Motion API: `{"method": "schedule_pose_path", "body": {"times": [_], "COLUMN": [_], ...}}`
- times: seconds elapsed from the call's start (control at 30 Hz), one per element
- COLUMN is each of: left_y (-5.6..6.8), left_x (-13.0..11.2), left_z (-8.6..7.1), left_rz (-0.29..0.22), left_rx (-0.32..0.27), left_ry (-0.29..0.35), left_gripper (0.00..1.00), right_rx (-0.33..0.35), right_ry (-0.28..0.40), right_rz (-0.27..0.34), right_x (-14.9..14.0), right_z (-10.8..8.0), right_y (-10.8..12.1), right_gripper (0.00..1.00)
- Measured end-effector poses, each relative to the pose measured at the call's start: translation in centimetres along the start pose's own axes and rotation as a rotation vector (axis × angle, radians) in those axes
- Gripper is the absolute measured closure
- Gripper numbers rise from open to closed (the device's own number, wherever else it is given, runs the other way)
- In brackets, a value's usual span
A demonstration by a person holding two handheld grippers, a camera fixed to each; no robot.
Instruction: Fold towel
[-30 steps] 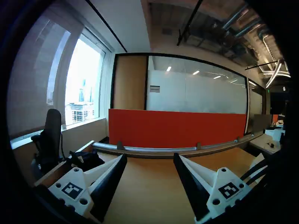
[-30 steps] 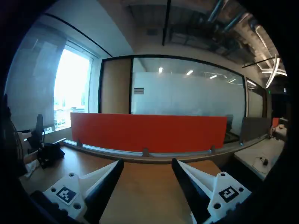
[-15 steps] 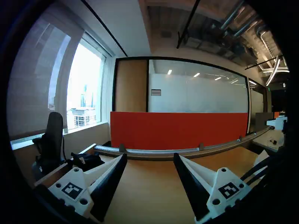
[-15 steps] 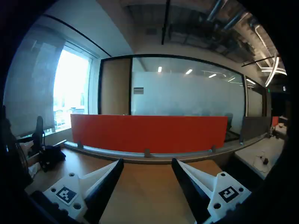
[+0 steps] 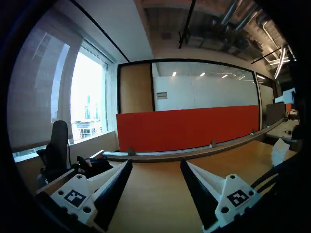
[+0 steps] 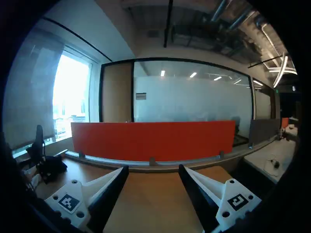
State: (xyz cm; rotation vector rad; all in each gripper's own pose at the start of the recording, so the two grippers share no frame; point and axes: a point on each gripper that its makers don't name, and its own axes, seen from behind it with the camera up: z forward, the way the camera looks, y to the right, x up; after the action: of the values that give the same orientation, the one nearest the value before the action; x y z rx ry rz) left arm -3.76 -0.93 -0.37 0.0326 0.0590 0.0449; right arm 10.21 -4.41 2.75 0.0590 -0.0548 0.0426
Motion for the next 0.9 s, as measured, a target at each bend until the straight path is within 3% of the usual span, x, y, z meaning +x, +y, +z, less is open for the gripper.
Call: {"method": "schedule_pose_path", "body": {"times": [0.6, 0.9], "left_y": [0.9, 0.9], "left_x": [-8.7, -11.7], "left_z": [0.6, 0.9], "left_rz": [-0.025, -0.036], "left_rx": [-0.002, 0.003], "left_ry": [-0.003, -0.006], "left_gripper": [0.09, 0.09], "right_rx": [-0.011, -0.020], "right_ry": [0.006, 0.017], "right_rz": [-0.004, 0.003], "right_x": [-5.5, -6.9], "right_z": [0.2, 0.8], "right_y": [-0.1, 0.3], "right_gripper": [0.01, 0.01]}}
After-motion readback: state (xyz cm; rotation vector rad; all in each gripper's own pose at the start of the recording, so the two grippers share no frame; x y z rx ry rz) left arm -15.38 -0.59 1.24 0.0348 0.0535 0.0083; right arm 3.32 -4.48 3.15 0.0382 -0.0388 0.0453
